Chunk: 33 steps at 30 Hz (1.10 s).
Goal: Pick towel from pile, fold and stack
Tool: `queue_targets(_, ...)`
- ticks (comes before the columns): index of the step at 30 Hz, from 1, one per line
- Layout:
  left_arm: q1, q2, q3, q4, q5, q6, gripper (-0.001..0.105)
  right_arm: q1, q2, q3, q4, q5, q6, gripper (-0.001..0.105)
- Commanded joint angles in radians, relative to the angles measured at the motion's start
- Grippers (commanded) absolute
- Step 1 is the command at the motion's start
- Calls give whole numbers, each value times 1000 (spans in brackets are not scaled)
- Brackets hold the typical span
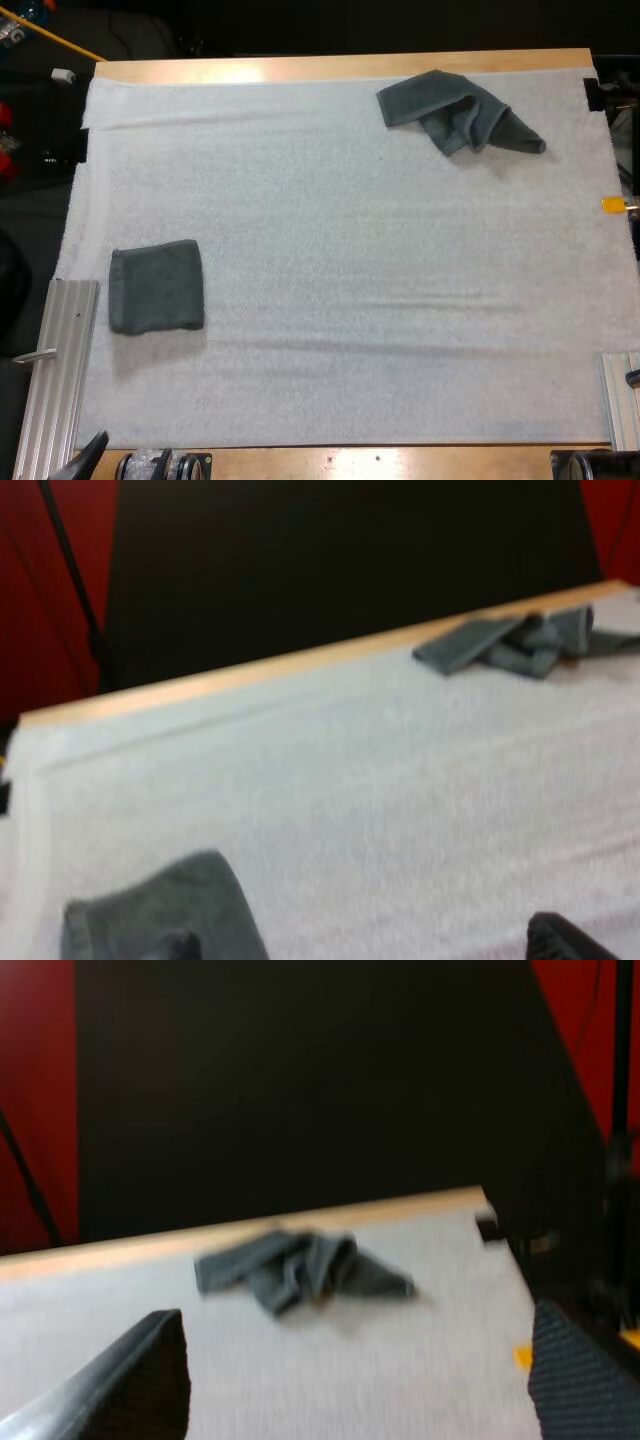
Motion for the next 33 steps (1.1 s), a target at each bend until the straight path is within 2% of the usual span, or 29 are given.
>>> queue_targets(1,0,-137,18,-7,5,6,62,-3,-41,0,-49,0,-2,68)
queue_targets(9,0,-137,154,-182,5,6,62,-3,-41,33,-94,0,-2,68)
queue_targets(20,0,-135,375,-510,5,6,62,-3,-39,180,-101,0,-2,68)
queue_targets(26,0,-133,480,-595,5,6,62,-3,-39,271,-105,0,-2,68)
queue_targets(33,0,-133,546,-600,5,6,62,-3,-37,367,-159,0,-2,68)
